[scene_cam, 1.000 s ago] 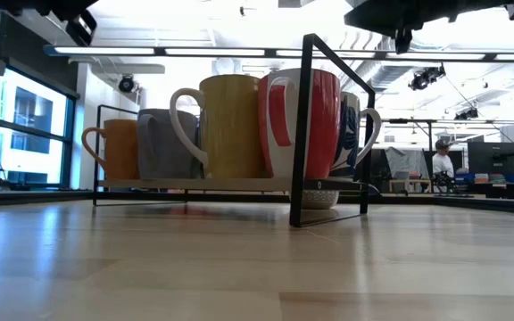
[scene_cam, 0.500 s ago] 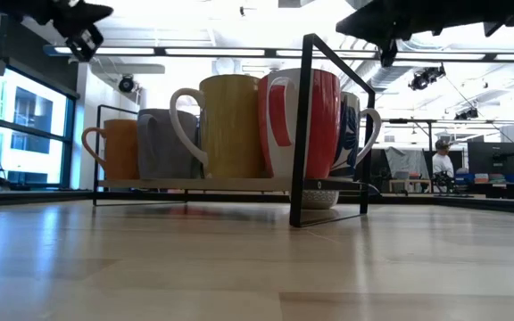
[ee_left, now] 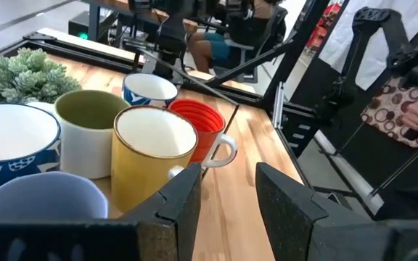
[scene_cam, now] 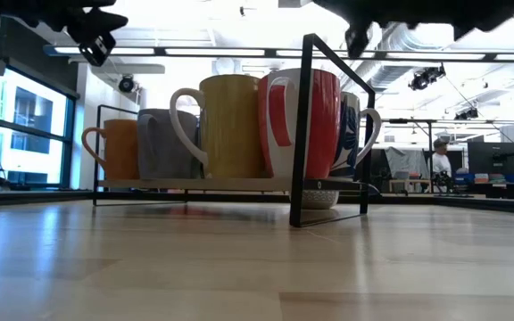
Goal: Place coffee mugs
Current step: Adjust the yellow mug on the shelf
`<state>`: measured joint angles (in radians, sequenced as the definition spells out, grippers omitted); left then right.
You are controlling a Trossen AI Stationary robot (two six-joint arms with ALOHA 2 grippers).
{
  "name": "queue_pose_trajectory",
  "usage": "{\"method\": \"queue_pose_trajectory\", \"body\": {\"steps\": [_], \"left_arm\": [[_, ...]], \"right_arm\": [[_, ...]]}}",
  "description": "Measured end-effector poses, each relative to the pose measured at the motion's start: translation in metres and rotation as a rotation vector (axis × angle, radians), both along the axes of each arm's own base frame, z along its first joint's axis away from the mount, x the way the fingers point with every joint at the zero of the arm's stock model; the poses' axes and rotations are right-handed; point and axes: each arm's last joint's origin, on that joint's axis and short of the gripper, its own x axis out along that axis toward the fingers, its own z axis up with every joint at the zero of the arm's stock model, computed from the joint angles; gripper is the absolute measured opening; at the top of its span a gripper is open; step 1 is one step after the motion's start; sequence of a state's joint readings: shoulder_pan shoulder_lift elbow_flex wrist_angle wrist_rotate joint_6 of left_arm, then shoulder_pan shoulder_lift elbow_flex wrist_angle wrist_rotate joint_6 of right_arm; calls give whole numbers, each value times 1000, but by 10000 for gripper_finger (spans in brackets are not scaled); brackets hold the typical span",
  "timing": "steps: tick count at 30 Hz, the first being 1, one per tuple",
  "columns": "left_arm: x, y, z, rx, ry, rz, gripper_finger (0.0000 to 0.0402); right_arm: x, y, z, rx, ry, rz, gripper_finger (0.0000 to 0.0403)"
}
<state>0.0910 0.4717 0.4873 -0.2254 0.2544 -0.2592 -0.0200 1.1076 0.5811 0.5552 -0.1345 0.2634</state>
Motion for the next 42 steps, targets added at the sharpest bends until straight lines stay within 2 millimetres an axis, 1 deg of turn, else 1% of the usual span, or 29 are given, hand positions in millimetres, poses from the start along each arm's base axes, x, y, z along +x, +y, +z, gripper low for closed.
{"method": "queue_pose_trajectory", "body": {"steps": [3, 5, 9, 12, 16, 20, 23, 36, 42], "left_arm": [[-1, 0, 1, 0, -7, 0, 120], [-1, 0, 1, 0, -5, 0, 120], [-1, 0, 0, -1, -3, -1, 120], [-1, 0, 0, -1, -4, -3, 119], [-1, 0, 0, -1, -2, -3, 119], [-1, 0, 0, -1, -3, -4, 119], [-1, 0, 0, -1, -4, -4, 119], [-1, 0, 0, -1, -2, -5, 119], [-1, 0, 0, -1, -1, -5, 119]], "right_arm": [[16, 2, 13, -18, 22, 8, 16], [28, 3, 17, -40, 112, 12, 16], [47, 3, 19, -78, 331, 0, 16], [60, 2, 22, -92, 414, -24, 16], [77, 2, 22, -112, 482, -15, 16], [90, 7, 11, -116, 575, 9, 16], [95, 11, 7, -120, 596, 23, 16], [93, 23, 4, -99, 635, 90, 16], [93, 22, 4, -87, 639, 64, 16]]}}
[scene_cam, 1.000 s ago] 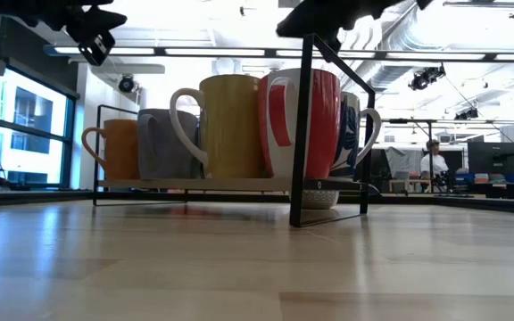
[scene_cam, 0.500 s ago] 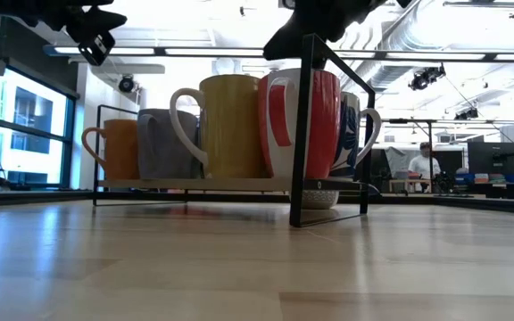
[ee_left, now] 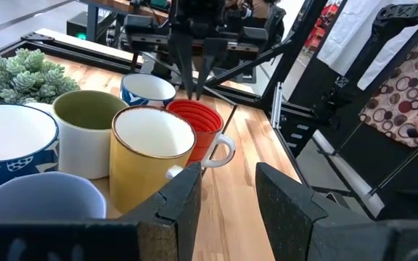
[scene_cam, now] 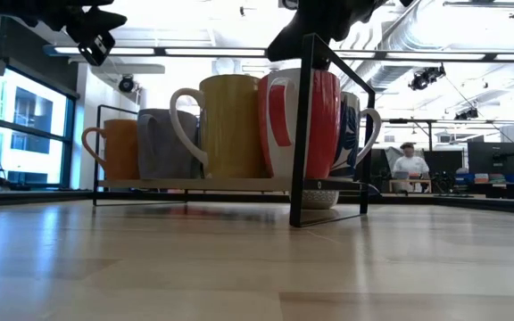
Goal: Place coffee mugs
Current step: Adjust the yellow mug on the shelf
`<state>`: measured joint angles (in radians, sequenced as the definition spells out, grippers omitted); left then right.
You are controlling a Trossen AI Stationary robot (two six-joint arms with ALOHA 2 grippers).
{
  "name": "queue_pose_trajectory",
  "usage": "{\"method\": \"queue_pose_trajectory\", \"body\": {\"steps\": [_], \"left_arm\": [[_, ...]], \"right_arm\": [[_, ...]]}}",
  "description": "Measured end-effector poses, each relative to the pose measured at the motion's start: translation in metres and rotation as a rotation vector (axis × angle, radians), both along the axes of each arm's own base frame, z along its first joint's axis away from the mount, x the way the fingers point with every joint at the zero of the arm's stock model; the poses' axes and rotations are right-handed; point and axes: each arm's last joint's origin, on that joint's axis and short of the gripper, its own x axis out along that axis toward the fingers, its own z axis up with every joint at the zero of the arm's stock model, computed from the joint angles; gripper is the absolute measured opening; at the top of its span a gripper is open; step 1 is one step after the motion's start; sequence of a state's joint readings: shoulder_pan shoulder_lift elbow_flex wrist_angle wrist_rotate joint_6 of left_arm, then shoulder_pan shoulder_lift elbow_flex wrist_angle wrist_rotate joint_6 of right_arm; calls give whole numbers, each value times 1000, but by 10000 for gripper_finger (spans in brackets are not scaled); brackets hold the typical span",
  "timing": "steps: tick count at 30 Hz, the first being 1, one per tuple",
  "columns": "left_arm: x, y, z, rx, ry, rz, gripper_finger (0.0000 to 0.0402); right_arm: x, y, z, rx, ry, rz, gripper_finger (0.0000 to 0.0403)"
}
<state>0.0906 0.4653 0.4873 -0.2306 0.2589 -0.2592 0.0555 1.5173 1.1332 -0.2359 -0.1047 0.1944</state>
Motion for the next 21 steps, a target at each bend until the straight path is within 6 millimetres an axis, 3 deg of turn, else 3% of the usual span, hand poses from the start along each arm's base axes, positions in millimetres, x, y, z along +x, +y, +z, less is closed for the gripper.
{"method": "queue_pose_trajectory", "body": {"steps": [12, 21], "left_arm": [[0, 0, 0, 0, 0, 0, 119], [0, 0, 0, 1, 0, 0, 119]], "right_arm": [[-1, 0, -2, 51, 31, -99, 16], [-2, 1, -3, 81, 50, -76, 16]]}}
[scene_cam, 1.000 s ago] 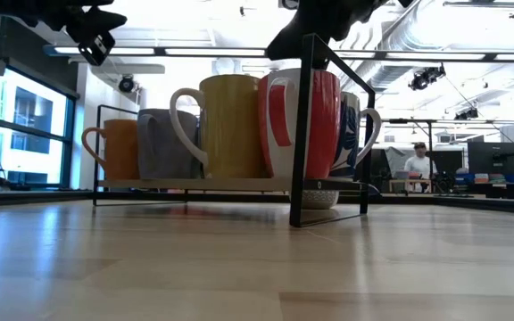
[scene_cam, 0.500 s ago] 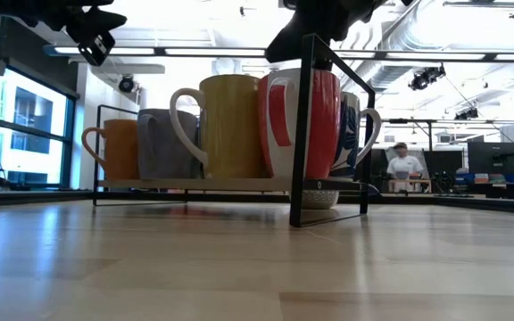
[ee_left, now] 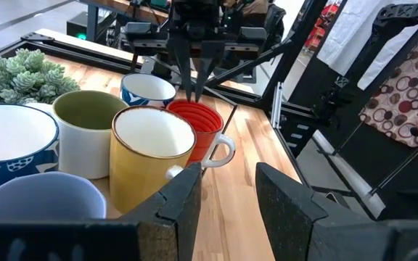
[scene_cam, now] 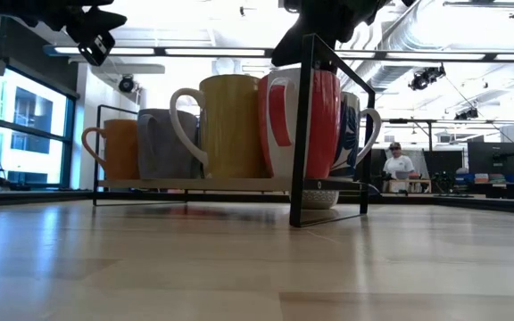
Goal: Place coffee mugs
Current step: Adjust the yellow mug on the shelf
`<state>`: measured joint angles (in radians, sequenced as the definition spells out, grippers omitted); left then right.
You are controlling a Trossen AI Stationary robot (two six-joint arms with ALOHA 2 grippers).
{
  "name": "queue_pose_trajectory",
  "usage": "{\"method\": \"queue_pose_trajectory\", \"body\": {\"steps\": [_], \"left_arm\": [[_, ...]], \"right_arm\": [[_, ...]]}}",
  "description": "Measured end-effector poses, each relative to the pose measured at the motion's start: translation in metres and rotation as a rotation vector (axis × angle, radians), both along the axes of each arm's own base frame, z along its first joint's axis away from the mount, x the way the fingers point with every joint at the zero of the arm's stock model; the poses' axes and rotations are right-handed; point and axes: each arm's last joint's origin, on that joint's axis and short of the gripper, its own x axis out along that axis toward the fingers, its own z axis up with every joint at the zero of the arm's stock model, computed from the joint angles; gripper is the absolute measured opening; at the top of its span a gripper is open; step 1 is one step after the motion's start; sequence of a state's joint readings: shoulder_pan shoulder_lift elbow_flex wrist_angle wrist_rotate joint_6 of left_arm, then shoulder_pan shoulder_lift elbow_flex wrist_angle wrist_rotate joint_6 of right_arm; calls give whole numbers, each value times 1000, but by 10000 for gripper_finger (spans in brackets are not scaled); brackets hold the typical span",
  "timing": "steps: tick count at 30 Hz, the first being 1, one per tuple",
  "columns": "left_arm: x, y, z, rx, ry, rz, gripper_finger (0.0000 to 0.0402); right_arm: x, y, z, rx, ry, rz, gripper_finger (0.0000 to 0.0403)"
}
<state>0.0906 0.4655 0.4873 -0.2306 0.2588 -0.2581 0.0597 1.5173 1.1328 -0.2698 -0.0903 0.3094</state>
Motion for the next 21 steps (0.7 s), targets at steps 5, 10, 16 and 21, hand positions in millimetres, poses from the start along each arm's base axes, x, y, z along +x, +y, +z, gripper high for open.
{"method": "queue_pose_trajectory", "body": {"steps": [5, 10, 16, 21], "left_arm": [[0, 0, 0, 0, 0, 0, 119], [0, 0, 0, 0, 0, 0, 119], [0, 0, 0, 0, 0, 0, 119], [0, 0, 0, 0, 1, 0, 119]], "right_arm": [[0, 0, 0, -5, -4, -16, 16], [1, -2, 1, 0, -16, -76, 16], [7, 0, 12, 30, -110, -57, 16], [8, -3, 46, -24, -7, -25, 16]]}}
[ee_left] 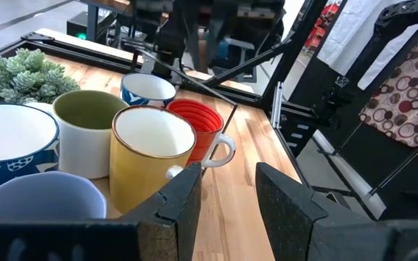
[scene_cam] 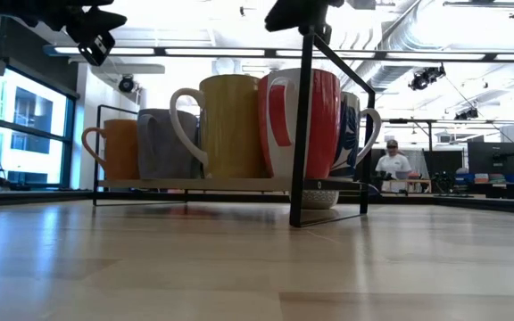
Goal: Place coffee mugs
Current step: Adjust the yellow mug on the shelf
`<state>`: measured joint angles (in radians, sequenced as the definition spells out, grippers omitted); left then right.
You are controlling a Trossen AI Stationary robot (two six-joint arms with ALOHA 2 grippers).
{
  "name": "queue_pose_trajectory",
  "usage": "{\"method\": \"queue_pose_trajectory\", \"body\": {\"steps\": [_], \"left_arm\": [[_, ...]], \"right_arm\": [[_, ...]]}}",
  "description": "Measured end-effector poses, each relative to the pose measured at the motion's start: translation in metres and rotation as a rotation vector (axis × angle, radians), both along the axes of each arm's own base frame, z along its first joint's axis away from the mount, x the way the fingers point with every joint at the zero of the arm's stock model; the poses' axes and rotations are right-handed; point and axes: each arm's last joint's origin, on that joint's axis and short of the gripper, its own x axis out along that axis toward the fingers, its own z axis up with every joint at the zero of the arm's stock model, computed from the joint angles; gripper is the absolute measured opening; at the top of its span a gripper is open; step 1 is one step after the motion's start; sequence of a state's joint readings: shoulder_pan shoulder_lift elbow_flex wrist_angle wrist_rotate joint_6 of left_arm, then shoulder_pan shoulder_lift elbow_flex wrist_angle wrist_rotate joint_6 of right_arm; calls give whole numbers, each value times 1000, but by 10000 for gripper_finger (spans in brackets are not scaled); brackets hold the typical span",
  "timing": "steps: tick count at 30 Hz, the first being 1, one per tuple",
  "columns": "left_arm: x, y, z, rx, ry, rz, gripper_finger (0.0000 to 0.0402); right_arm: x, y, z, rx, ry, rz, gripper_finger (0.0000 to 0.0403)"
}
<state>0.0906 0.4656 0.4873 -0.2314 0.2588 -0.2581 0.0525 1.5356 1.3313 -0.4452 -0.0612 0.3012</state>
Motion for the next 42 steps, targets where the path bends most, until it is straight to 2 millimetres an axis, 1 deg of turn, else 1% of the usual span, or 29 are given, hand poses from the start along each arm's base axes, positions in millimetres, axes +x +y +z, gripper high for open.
{"method": "queue_pose_trajectory", "body": {"steps": [2, 4, 8, 12, 17, 21, 27, 39, 42], "left_arm": [[0, 0, 0, 0, 0, 0, 119], [0, 0, 0, 0, 1, 0, 119], [0, 0, -1, -1, 7, 0, 119], [0, 0, -1, -1, 10, 0, 119], [0, 0, -1, -1, 10, 0, 119], [0, 0, -1, -1, 10, 0, 119], [0, 0, -1, -1, 10, 0, 119], [0, 0, -1, -1, 10, 0, 119], [0, 0, -1, -1, 10, 0, 119]], "right_arm": [[3, -4, 11, -29, 84, 8, 16], [9, -7, 13, -55, 177, 19, 16], [28, -11, -2, -88, 315, 45, 16], [40, -10, -10, -97, 340, 62, 16], [40, -8, -11, -75, 354, 54, 16], [38, -1, -12, -47, 371, 90, 16], [37, 9, -13, -56, 375, 110, 16], [37, 8, -13, -71, 373, 95, 16], [37, 8, -13, -57, 377, 63, 16]]}}
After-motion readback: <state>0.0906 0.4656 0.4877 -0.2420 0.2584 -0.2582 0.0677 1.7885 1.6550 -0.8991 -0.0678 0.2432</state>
